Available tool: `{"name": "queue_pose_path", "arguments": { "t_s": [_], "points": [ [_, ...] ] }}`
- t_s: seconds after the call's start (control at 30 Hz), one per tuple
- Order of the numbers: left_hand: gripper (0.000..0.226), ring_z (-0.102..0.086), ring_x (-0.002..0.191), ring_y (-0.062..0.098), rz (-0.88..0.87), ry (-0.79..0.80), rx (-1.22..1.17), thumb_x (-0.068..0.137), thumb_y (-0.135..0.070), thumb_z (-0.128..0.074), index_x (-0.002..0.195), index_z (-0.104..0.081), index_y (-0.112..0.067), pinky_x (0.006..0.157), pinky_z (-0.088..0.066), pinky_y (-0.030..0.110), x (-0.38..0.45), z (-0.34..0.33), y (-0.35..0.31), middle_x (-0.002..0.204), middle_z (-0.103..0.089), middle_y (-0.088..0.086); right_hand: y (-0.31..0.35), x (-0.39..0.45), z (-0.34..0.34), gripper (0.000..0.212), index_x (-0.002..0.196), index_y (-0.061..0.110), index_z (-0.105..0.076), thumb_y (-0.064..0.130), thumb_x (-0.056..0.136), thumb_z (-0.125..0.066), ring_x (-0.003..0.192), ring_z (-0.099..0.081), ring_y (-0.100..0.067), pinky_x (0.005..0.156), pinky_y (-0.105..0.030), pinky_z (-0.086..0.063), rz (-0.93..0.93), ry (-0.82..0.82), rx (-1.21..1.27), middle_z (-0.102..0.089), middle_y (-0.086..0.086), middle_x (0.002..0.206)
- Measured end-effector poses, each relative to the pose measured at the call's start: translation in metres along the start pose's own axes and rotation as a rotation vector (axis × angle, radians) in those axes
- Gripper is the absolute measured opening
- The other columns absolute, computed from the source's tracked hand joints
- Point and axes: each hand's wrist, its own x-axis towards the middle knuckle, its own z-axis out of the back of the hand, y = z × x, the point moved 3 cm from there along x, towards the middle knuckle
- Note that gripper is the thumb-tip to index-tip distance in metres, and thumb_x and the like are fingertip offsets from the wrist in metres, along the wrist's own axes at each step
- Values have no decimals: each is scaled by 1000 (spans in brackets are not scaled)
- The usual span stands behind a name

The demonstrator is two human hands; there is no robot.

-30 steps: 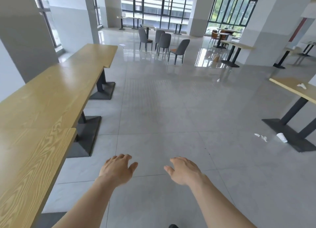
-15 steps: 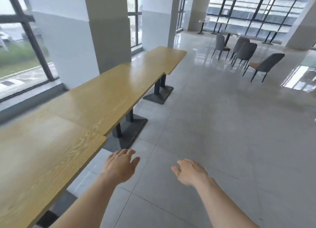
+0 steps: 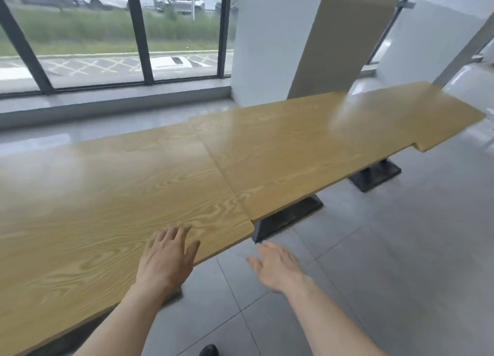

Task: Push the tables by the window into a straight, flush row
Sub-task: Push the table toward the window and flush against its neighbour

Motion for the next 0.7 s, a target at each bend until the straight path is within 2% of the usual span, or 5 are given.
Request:
{"name": "queue_pose_path", "arguments": {
  "t_s": [0.17, 0.37, 0.47, 0.57, 0.7],
  "points": [
    [61, -14, 157, 19, 129, -93, -27, 103, -56, -24, 157, -31, -27, 128, -6, 39, 39, -30, 35, 168, -25, -2, 34, 87, -3, 59, 160, 14, -26, 41, 108, -32, 157, -10, -19, 125, -31, -1, 245, -146, -59, -20, -5, 169],
    [66, -12, 157, 22, 191, -226, -3, 99, -56, -22, 159, -28, -28, 127, 1, 40, 81, -86, 54, 168, -23, -1, 46, 181, -48, 68, 156, 12, -37, 48, 100, -21, 155, -20, -24, 128, -41, -12, 445, -330, -142, -29, -11, 166],
    [64, -9, 158, 23, 214, -267, 3, 100, -52, -26, 160, -22, -30, 127, 0, 43, 96, -109, 63, 169, -20, 0, 43, 212, -69, 70, 159, 14, -29, 50, 99, -19, 157, -14, -23, 127, -37, -2, 496, -353, -170, -21, -8, 168],
    [64, -5, 158, 22, 243, -270, 11, 100, -52, -25, 160, -24, -29, 128, -1, 44, 101, -128, 70, 170, -20, -1, 36, 227, -81, 65, 159, 16, -30, 46, 102, -28, 157, -13, -21, 126, -31, 8, 524, -411, -129, -21, -5, 169],
    [63, -6, 158, 19, 278, -295, 28, 99, -53, -29, 158, -28, -29, 128, -2, 43, 103, -132, 72, 169, -22, -3, 34, 230, -84, 60, 156, 16, -38, 42, 101, -40, 156, -17, -20, 127, -33, 1, 540, -469, -66, -28, -4, 167]
  ]
}}
